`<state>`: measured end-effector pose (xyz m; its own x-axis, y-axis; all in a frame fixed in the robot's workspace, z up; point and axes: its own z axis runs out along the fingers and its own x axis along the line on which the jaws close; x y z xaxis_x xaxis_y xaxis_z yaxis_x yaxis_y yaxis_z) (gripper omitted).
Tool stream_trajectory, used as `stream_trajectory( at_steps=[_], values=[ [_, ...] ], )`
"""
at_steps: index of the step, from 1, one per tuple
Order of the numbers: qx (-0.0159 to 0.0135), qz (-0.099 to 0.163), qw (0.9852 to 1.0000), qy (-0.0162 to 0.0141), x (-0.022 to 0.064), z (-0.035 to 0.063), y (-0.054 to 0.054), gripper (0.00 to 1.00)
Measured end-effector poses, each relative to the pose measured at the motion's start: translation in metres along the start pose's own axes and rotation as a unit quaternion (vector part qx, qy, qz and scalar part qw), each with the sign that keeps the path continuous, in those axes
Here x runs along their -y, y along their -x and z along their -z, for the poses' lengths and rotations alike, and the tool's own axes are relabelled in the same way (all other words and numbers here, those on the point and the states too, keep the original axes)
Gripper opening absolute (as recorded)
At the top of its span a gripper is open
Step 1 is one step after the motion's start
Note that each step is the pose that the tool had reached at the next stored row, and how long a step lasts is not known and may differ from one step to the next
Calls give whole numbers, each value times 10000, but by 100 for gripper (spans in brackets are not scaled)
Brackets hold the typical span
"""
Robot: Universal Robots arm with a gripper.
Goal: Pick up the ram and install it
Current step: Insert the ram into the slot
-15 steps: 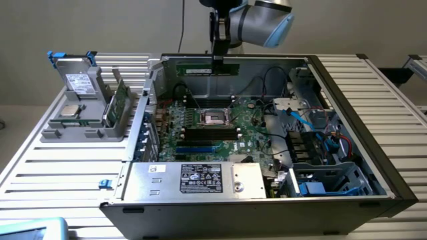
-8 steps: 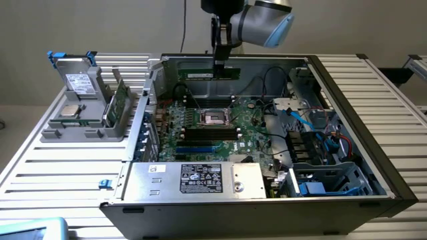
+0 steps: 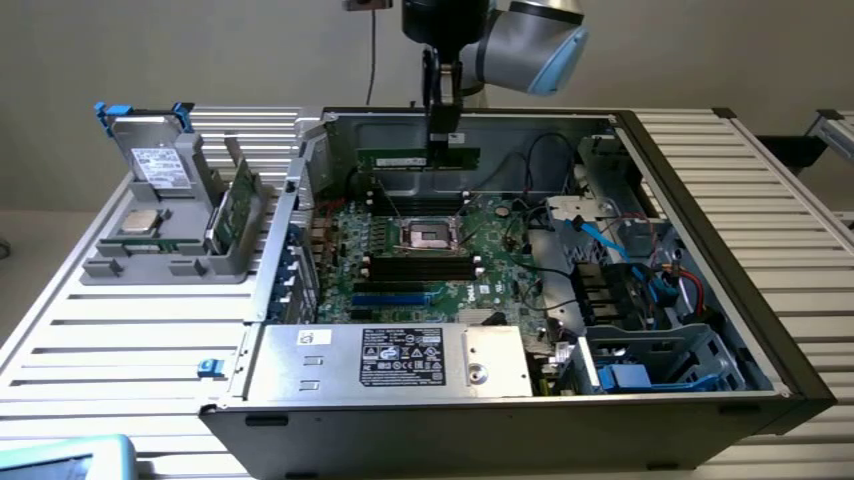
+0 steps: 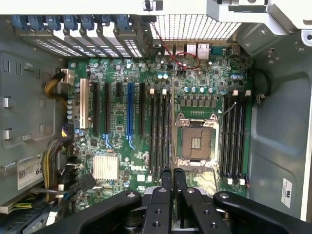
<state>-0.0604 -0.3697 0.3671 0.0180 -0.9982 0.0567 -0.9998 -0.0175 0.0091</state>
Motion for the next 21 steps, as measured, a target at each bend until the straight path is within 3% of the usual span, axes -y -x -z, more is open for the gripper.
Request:
stream_trajectory(
  at_steps=[10, 21],
  values=[
    [0, -48, 10000, -18, 14, -184, -36, 13],
    [1, -96, 10000, -15, 26, -387, -62, 13]
  ],
)
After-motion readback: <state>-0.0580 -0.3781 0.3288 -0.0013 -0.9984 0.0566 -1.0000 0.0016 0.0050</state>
